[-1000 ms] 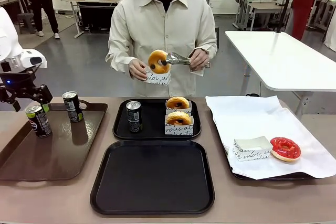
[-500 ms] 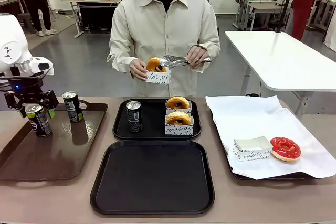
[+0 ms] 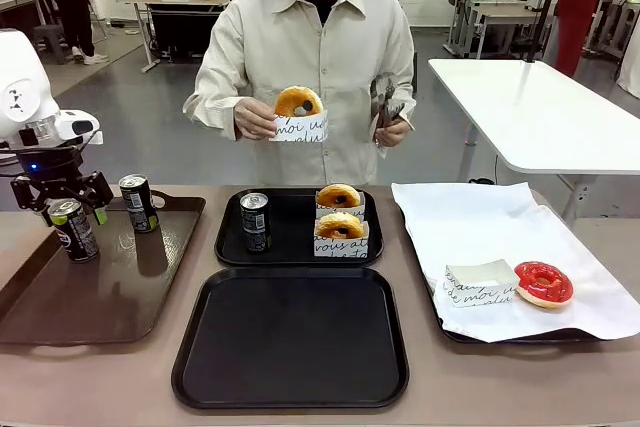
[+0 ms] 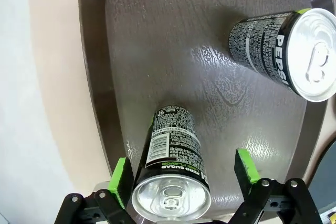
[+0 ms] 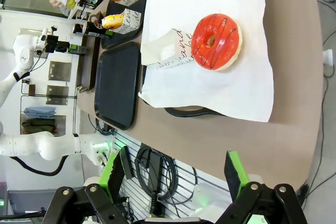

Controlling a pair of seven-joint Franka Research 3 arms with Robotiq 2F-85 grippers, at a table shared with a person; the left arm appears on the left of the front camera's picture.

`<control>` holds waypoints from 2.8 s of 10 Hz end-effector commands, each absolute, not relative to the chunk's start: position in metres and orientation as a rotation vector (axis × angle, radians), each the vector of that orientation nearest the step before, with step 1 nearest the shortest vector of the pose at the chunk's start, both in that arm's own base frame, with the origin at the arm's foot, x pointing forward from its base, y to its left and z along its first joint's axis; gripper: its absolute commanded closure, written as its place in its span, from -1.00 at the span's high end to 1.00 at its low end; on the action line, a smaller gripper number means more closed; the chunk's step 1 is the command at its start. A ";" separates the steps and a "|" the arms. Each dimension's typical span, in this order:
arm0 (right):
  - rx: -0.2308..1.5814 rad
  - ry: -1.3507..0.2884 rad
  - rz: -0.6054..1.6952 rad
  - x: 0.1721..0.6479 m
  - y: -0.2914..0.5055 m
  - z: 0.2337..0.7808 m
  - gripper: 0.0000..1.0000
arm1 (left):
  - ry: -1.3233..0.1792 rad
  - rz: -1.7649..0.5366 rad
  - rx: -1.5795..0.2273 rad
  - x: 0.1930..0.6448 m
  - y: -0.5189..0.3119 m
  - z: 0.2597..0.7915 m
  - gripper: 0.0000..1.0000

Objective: Set up donuts and drinks on trays.
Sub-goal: Pick up one Pepsi coke from the Handle tray and place it on the Flat Tray without a Pepsi coke.

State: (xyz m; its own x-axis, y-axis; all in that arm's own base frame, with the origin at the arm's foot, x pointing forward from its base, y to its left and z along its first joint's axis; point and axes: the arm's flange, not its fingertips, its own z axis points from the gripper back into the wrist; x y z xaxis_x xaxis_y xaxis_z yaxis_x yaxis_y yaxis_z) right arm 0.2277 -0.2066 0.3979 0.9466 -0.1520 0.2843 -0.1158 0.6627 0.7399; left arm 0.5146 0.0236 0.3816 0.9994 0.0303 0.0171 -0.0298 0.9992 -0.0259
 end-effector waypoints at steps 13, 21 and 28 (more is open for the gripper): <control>0.874 -0.364 -0.013 0.230 -0.207 0.397 1.00 | -0.053 0.014 -0.013 0.519 0.037 0.379 -1.00; 0.874 -0.364 -0.013 0.230 -0.207 0.397 1.00 | 0.043 -0.210 -0.042 0.469 0.016 0.528 -0.36; 0.874 -0.364 -0.013 0.230 -0.207 0.397 1.00 | 0.024 -0.192 -0.046 0.456 0.012 0.549 -0.36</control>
